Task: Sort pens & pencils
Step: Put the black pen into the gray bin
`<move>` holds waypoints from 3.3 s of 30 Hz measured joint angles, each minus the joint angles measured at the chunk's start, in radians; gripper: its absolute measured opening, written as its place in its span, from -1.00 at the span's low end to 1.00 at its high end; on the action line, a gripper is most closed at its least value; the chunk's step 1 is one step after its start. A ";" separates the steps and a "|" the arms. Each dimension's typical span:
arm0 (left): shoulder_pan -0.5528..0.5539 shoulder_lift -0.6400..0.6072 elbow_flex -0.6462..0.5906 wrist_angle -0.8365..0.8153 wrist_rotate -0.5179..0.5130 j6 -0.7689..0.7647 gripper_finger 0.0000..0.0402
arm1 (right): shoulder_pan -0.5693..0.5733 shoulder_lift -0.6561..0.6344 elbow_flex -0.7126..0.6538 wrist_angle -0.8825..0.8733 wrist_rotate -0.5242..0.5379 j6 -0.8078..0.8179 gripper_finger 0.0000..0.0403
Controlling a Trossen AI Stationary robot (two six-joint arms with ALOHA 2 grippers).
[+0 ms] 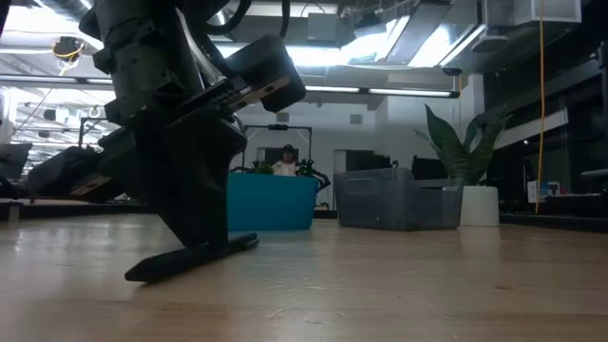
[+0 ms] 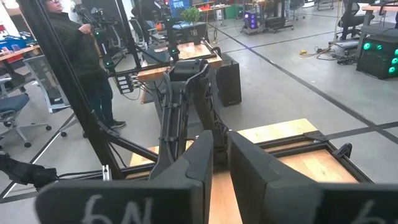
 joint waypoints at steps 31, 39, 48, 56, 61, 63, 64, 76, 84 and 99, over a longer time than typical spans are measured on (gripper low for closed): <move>-0.008 -0.017 0.085 -0.176 -0.174 0.167 -0.88 | 0.000 0.000 0.000 -0.373 0.295 0.178 -0.74; -0.013 -0.021 0.085 -0.175 -0.219 0.184 -0.88 | 0.001 0.000 0.000 -0.561 0.358 0.330 -0.74; -0.022 -0.049 0.104 -0.207 -0.261 0.212 -0.88 | 0.001 0.000 -0.001 -0.629 0.381 0.417 -0.74; -0.026 -0.083 0.131 -0.245 -0.316 0.246 -0.88 | 0.001 0.000 -0.003 -0.624 0.384 0.421 -0.74; -0.030 -0.128 0.132 -0.254 -0.384 0.260 -0.88 | 0.001 0.000 -0.004 -0.656 0.388 0.445 -0.74; -0.031 -0.146 0.132 -0.256 -0.414 0.261 -0.88 | 0.001 0.000 -0.004 -0.699 0.403 0.468 -0.74; -0.032 -0.157 0.132 -0.263 -0.429 0.262 -0.88 | 0.002 0.000 -0.004 -0.725 0.413 0.481 -0.74; -0.035 -0.280 0.133 -0.253 -0.589 0.400 -0.88 | 0.001 0.002 -0.237 -0.629 0.309 0.607 -0.74; -0.037 -0.392 0.134 -0.255 -0.648 0.541 -0.87 | 0.001 0.001 -0.487 -0.213 0.201 0.660 -0.74; -0.037 -0.483 0.135 -0.335 -0.673 0.627 -0.87 | 0.000 0.000 -0.782 0.656 0.106 0.703 -0.74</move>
